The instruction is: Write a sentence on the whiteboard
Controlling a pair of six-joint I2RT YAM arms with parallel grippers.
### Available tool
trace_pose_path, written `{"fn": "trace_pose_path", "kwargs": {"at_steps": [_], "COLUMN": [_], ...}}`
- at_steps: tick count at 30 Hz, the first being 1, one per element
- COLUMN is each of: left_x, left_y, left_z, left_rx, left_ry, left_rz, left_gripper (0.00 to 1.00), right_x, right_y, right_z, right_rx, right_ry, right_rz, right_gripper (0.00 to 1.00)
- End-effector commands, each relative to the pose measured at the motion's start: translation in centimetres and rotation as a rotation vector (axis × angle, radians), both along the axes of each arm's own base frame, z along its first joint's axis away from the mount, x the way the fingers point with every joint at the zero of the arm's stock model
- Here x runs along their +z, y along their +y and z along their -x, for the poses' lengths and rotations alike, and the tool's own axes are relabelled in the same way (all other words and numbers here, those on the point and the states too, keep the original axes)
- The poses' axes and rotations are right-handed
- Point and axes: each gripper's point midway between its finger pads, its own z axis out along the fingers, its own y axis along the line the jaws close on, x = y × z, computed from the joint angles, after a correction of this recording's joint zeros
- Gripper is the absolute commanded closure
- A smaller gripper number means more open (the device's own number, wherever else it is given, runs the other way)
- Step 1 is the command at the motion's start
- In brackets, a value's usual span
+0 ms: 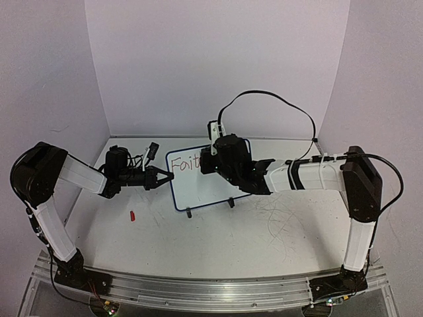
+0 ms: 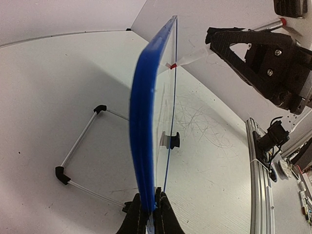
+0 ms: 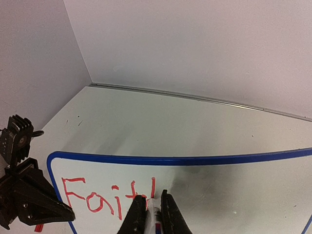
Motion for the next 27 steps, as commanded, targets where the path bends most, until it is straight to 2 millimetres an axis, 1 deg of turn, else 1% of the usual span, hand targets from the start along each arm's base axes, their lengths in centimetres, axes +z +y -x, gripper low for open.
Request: {"fn": "trace_pose_path", "kwargs": {"at_steps": [1,18,24,27], "left_x": [0.5,0.5,0.5,0.6], "left_y": [-0.2,-0.2,-0.2,-0.2], "left_z": [-0.2,-0.2,-0.2,-0.2], "left_rx": [0.000,-0.001,-0.001,-0.001], "left_ry": [-0.040,-0.040,-0.041,-0.041], "left_rz": [-0.027,-0.027,-0.027,-0.027], "left_gripper": [1.00,1.00,1.00,1.00], "right_x": [2.3,2.0,1.4,0.7], "right_y": [-1.8,-3.0,-3.0,-3.0], "right_z": [-1.7,-1.5,-1.1,-0.8], "right_rx": [-0.082,-0.116,-0.104,-0.093], "right_ry": [-0.053,-0.048,-0.029,-0.014], "right_rz": [-0.020,-0.018,-0.021,-0.019], "right_gripper": [1.00,1.00,1.00,1.00]}}
